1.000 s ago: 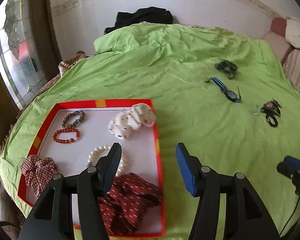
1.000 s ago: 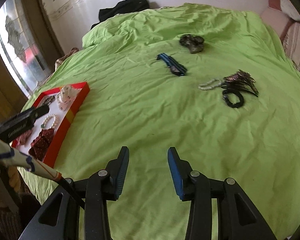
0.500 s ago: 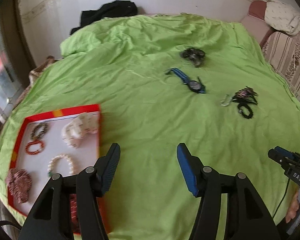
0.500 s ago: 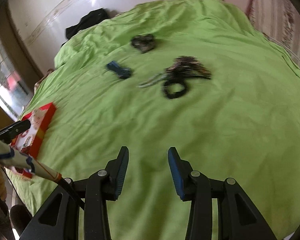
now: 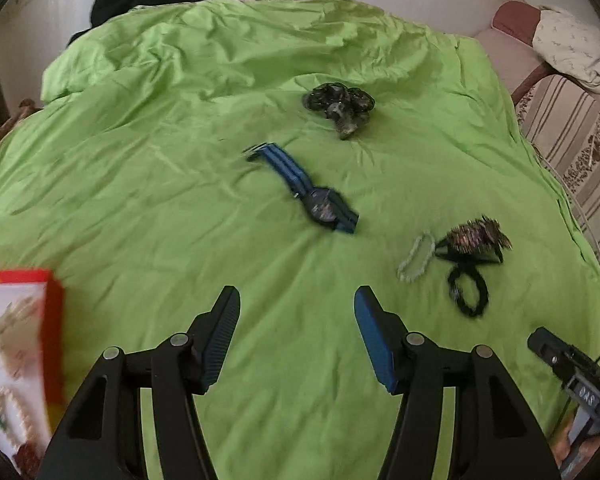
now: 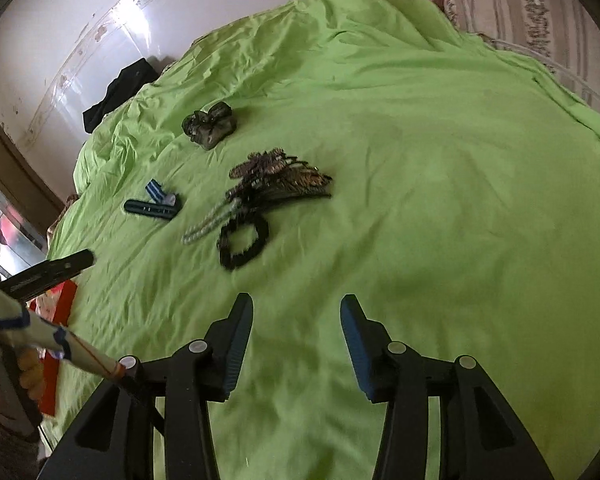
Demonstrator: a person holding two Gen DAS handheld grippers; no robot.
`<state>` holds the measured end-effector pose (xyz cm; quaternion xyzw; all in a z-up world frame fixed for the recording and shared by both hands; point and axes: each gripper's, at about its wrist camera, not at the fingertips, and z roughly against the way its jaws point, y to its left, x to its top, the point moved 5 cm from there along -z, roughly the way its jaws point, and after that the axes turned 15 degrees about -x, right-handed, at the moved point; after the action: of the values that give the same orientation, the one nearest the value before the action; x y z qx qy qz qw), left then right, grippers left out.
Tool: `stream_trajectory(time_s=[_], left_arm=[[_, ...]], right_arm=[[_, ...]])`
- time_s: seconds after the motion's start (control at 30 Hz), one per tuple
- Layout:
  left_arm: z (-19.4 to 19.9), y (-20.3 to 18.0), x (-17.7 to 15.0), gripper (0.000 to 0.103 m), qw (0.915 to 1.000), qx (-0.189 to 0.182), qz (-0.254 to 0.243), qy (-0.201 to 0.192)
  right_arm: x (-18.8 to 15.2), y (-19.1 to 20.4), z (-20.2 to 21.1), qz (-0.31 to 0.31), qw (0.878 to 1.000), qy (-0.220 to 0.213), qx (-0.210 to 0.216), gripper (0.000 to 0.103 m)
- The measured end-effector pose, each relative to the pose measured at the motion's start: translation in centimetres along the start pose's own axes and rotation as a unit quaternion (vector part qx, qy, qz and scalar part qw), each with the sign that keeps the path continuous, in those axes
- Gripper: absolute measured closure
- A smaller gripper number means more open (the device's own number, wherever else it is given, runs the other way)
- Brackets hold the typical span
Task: Organize jewelry
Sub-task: 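Grasp the pale jade bead bracelet with the left tool while right tool approaches black bead bracelet, then close the right tool on the black bead bracelet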
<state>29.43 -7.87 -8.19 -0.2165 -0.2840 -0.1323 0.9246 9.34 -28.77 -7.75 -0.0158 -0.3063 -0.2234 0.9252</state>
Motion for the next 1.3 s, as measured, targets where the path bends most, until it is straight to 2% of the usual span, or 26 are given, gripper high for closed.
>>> stream_trajectory(time_s=[0.17,0.33,0.43,0.57,0.67,0.73,0.8,0.93,1.13,1.2,1.3], left_arm=[[-4.1,-0.9,2.4,0.045,0.9999,-0.006,-0.011,0.005],[-7.5,-1.0,4.0,0.044,0.9998,-0.008,-0.011,0.014],[-7.6,-1.1,4.0,0.044,0.9996,-0.027,-0.003,0.009],[-6.6,-3.0,2.8,0.045,0.9986,-0.043,-0.032,0.0],[-6.5,-4.7,1.5,0.055,0.9965,-0.065,-0.051,0.007],[-7.7,-5.6,1.0,0.059,0.9949,-0.08,-0.056,0.026],[-9.1,-5.8,1.0,0.075,0.9948,-0.073,-0.058,0.041],[-11.5,-6.1,1.4,0.078,0.9932,-0.081,-0.059,0.059],[-12.0,-7.2,0.7,0.076,0.9911,-0.06,-0.103,0.059],[-11.8,-6.8,0.7,0.098,0.9917,-0.057,-0.095,0.065],[-10.6,-5.9,0.1,0.098,0.9926,-0.057,-0.085,0.066]], right_arm=[[1.7,2.7,-3.0,0.032,0.999,0.001,0.003,0.054],[2.8,3.2,-5.1,0.03,0.999,0.007,0.012,0.053],[2.7,2.9,-5.7,0.02,0.999,0.009,0.026,0.053],[2.7,2.6,-6.1,0.015,0.999,0.012,0.037,0.053],[2.6,2.6,-6.1,0.013,0.999,0.011,0.045,0.052],[2.6,2.6,-6.2,0.01,0.999,0.012,0.049,0.052],[2.5,2.6,-6.2,0.01,0.999,0.01,0.05,0.052],[2.6,2.9,-6.3,0.018,0.999,0.007,0.051,0.052],[2.5,3.3,-6.8,0.027,0.998,0.009,0.052,0.052],[2.5,3.5,-7.0,0.032,0.998,0.01,0.049,0.052],[2.5,3.7,-7.2,0.04,0.998,0.01,0.044,0.052]])
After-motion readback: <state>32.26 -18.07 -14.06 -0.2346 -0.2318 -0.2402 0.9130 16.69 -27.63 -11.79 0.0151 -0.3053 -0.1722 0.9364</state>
